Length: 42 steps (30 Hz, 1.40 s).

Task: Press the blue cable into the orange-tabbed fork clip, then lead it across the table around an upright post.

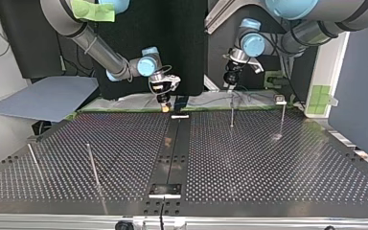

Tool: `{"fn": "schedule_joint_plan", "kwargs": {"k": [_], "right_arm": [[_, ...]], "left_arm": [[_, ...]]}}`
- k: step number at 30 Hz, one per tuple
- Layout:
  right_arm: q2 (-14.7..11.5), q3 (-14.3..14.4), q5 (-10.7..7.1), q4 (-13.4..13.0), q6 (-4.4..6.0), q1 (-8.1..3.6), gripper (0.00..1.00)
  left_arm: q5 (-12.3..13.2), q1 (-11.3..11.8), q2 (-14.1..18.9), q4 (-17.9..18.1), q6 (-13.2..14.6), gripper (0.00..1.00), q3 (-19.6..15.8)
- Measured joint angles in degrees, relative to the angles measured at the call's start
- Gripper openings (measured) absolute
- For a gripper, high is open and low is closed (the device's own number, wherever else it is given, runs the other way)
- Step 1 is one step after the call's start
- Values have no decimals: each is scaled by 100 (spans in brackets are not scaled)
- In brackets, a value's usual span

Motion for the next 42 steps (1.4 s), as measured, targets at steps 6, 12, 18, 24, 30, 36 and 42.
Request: {"fn": "schedule_joint_plan", "kwargs": {"k": [6,12,18,24,30,36,42], "right_arm": [[1,1,0,-1,0,0,0],[5,0,0,-1,0,0,0],[7,-1,-7,5,0,4,0],[8,-1,-22,23,0,3,0],[8,-8,-20,23,-7,1,0],[8,-9,-24,25,-15,0,0],[8,-10,-20,19,-17,0,0]], "left_arm": [[-313,-305,-16,17,-35,100,14],[-615,-603,-165,17,-59,100,209],[-925,-718,-462,35,133,100,500],[-1220,-725,-657,22,181,100,751],[-1318,-729,-676,16,270,100,837],[-1326,-730,-677,14,439,100,862],[-1278,-797,-678,-85,553,100,1039]]}}
